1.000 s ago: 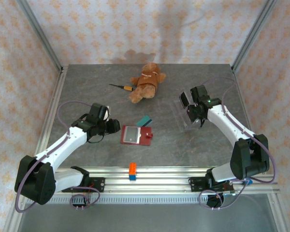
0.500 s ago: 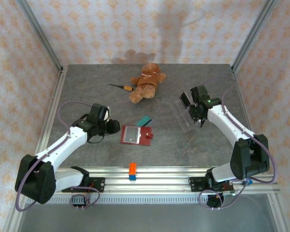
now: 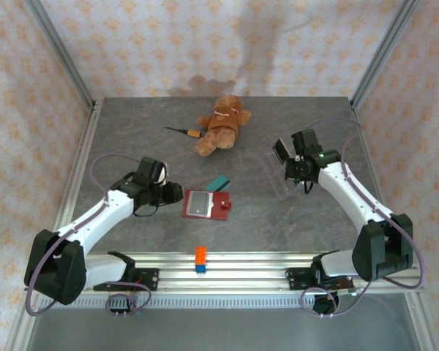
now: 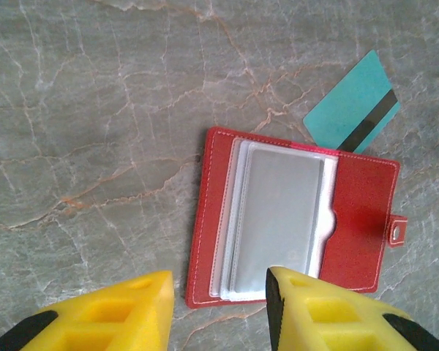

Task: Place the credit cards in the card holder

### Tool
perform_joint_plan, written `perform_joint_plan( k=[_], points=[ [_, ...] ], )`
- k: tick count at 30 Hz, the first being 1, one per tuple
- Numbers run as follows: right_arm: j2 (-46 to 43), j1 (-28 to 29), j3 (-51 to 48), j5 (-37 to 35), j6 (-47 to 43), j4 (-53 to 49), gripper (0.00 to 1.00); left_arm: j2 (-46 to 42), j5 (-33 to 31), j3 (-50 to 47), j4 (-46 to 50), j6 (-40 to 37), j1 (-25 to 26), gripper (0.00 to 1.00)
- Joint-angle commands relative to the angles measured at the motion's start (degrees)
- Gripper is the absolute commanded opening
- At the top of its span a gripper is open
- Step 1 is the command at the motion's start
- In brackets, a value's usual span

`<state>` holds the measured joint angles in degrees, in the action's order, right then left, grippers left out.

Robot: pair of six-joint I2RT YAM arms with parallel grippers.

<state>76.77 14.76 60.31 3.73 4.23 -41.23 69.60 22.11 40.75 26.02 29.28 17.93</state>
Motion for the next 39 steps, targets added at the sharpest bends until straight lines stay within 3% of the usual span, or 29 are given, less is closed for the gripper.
perform_joint_plan(
  k=[1,9,13,20,22,25,28,33,39],
  points=[
    [-2.2,0.1,1.9,3.2,1.1,-1.3,0.01,0.1,1.5,1.7,1.8,-1.2,-0.3,0.4],
    [-6.2,0.1,1.9,14.1,1.0,0.9,0.01,-1.1,10.8,5.4,2.5,1.6,0.7,0.41],
    [-8.5,0.2,0.4,23.2,2.2,5.2,0.0,-3.8,15.7,6.5,-0.8,5.3,2.1,0.44],
    [-13.6,0.1,-4.4,38.9,12.4,18.0,0.0,-8.1,27.4,1.4,-27.7,22.0,4.5,0.45],
    [-15.8,0.1,-6.3,41.9,16.7,23.5,0.0,-8.5,28.7,0.6,-35.9,27.1,5.6,0.45],
    [-17.9,0.3,-10.8,46.9,26.5,36.2,0.0,-8.2,28.4,1.9,-40.5,29.3,7.9,0.48],
    [-19.2,2.1,-14.6,46.4,34.6,46.1,0.0,-7.2,26.7,3.6,-41.9,29.5,9.7,0.5],
    [-20.3,9.7,-18.6,39.1,43.7,57.2,0.0,-4.7,24.7,2.9,-52.5,35.4,10.8,0.5],
    [-16.3,17.4,-22.2,33.1,52.5,72.3,0.0,-3.6,21.3,2.3,-57.5,37.3,12.1,0.47]
  ],
)
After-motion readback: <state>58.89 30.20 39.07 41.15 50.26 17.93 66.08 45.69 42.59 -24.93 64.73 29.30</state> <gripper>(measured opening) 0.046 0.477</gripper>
